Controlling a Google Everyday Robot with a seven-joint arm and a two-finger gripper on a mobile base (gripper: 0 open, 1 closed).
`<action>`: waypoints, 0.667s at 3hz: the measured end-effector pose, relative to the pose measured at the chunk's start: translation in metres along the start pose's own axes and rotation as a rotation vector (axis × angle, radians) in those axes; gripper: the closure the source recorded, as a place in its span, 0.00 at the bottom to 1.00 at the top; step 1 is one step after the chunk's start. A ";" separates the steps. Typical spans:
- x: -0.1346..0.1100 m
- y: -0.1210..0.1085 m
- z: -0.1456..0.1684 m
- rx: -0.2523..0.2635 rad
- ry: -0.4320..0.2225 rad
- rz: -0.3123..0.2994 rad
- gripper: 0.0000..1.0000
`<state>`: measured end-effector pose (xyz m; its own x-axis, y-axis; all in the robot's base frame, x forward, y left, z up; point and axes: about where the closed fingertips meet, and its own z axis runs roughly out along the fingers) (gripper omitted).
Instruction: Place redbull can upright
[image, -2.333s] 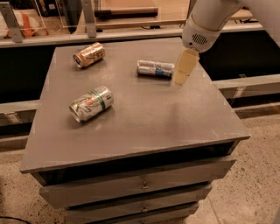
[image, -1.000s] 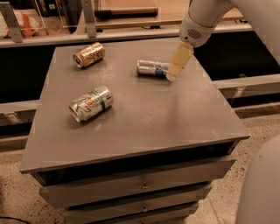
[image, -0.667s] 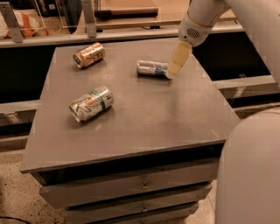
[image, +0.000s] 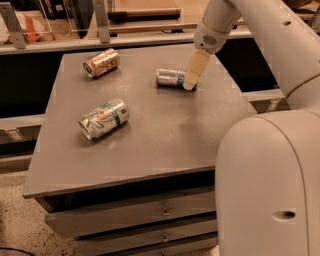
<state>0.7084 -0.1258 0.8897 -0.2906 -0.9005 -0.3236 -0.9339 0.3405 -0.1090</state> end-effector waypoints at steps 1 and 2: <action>-0.001 -0.005 0.011 0.010 0.058 -0.006 0.00; 0.001 -0.009 0.024 0.025 0.127 -0.003 0.00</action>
Offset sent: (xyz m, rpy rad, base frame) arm 0.0062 -0.0041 -0.0303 -0.2267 0.0654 -0.0371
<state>0.7213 -0.1237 0.8680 -0.3138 -0.9278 -0.2016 -0.9296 0.3434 -0.1336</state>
